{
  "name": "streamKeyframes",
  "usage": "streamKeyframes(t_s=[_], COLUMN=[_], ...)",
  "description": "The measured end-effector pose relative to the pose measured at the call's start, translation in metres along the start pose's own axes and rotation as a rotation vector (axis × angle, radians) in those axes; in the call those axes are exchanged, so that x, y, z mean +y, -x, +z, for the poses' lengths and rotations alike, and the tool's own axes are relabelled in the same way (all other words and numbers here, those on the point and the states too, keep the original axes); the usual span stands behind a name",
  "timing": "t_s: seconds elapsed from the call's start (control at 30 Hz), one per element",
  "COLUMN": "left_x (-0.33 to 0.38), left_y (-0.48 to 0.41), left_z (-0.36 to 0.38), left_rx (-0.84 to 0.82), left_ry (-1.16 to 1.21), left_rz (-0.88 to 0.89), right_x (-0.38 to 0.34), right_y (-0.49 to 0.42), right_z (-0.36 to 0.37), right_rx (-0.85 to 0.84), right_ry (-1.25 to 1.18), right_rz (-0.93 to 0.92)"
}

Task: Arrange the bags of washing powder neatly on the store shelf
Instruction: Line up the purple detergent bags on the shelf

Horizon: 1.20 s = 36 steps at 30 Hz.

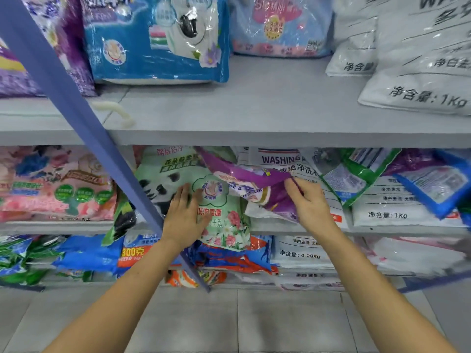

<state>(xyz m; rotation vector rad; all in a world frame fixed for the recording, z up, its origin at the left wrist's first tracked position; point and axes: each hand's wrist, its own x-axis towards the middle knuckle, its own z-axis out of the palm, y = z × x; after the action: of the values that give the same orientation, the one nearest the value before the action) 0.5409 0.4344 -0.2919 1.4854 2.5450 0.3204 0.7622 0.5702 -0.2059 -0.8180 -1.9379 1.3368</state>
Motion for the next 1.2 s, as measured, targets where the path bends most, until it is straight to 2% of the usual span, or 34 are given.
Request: streamKeyframes(t_s=[0.07, 0.2, 0.37, 0.5, 0.6, 0.7, 0.8, 0.97, 1.2], left_x=[0.01, 0.043, 0.054, 0.067, 0.087, 0.098, 0.101, 0.095, 0.059], left_y=[0.009, 0.039, 0.052, 0.059, 0.064, 0.066, 0.069, 0.072, 0.09], left_z=[-0.011, -0.057, -0.076, -0.09, -0.114, -0.136, -0.156, -0.179, -0.2], left_rx=[-0.024, -0.215, -0.295, -0.196, -0.01, 0.154, 0.229, 0.324, 0.496], left_ry=[0.157, 0.884, 1.146, 1.389, 1.445, 1.463, 1.439, 1.379, 1.27], left_rz=[-0.011, -0.091, -0.039, -0.054, -0.059, -0.058, -0.053, -0.031, -0.058], right_x=[-0.011, -0.018, -0.037, -0.051, -0.071, -0.106, -0.142, -0.174, -0.203], right_y=[0.005, 0.015, 0.028, 0.032, 0.027, 0.014, 0.0, -0.012, -0.013], right_z=[-0.008, -0.016, -0.01, -0.006, -0.012, -0.026, -0.035, -0.028, 0.005], right_rx=[-0.008, -0.105, -0.164, -0.176, -0.174, -0.227, -0.126, 0.032, -0.05], right_ry=[-0.173, -0.317, -0.558, -0.665, -0.646, -0.59, -0.496, -0.273, -0.25], right_rz=[0.069, 0.165, 0.328, 0.347, 0.266, 0.025, -0.105, -0.195, -0.289])
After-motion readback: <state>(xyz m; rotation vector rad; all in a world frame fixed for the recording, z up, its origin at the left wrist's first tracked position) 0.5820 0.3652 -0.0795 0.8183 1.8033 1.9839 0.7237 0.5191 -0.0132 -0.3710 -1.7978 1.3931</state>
